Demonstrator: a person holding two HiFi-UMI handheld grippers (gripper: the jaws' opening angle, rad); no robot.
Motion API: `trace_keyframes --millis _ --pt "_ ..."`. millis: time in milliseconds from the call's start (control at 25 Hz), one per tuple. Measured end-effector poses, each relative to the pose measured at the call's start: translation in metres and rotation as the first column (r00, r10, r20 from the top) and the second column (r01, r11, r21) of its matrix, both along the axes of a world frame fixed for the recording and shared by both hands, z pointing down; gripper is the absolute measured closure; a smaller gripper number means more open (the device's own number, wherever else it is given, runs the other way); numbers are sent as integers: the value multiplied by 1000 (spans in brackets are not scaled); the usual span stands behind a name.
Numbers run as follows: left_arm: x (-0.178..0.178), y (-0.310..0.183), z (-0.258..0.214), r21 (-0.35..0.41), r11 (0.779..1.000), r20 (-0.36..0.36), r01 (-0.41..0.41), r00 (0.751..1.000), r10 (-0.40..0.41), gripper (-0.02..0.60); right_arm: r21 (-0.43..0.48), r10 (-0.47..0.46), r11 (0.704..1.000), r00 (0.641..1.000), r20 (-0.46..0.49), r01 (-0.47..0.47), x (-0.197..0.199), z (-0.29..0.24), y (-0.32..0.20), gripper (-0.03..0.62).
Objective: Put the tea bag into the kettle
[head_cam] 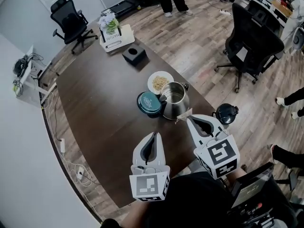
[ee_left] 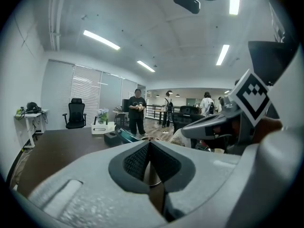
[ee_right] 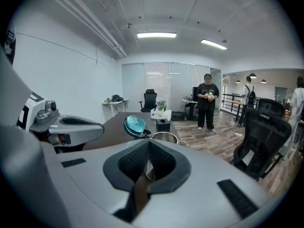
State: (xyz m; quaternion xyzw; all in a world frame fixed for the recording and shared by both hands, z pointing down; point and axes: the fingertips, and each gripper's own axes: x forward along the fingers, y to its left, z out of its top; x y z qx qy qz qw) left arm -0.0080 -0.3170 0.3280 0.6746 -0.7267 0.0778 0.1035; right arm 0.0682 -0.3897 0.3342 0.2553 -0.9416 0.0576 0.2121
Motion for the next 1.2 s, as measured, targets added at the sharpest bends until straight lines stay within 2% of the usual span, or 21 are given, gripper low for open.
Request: trace_keyframes --millis 200,840,1200 --pt "-1 -10 0 -6 999 13 41 999 -41 577 -7 -50 999 999 17 50 -8 -1 -12 585" --pt "-8 -50 -10 5 995 24 100 995 -100 577 15 -130 991 990 50 129 -26 -22 -59 585" --pt "-29 -58 -1 -34 986 16 162 987 -161 577 6 -166 986 985 38 166 -45 -9 -81 585"
